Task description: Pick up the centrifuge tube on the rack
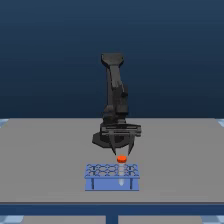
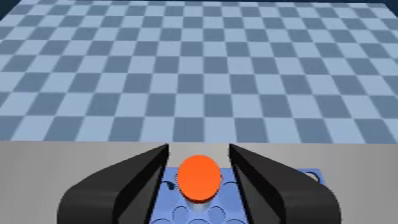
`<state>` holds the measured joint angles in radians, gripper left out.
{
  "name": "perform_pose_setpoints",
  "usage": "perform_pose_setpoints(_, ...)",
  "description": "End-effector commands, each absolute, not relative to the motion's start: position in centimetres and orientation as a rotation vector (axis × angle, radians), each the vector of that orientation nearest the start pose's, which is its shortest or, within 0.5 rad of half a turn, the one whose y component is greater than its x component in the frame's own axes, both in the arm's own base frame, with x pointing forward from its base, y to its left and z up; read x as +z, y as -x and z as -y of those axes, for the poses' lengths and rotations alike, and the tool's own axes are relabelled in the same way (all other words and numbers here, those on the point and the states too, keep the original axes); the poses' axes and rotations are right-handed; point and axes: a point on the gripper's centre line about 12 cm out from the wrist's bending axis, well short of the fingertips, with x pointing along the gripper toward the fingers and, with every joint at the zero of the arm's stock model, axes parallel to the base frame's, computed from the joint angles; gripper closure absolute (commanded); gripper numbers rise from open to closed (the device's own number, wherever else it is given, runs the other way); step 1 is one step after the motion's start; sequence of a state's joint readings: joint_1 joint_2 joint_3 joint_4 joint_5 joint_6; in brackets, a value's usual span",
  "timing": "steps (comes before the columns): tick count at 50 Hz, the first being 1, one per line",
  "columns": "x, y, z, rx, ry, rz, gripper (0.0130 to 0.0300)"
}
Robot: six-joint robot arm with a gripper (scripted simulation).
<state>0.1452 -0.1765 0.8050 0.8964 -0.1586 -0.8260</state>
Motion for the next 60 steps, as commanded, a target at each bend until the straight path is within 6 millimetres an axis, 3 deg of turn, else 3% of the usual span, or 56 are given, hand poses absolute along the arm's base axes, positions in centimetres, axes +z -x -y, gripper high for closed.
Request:
perform_pose_setpoints(1,19.6,-34.9,-3.6,0.0,0.0,-0.523,0.013)
perform_pose_setpoints(60,16.4,-34.9,-3.6,0.0,0.0,-0.524,0.013)
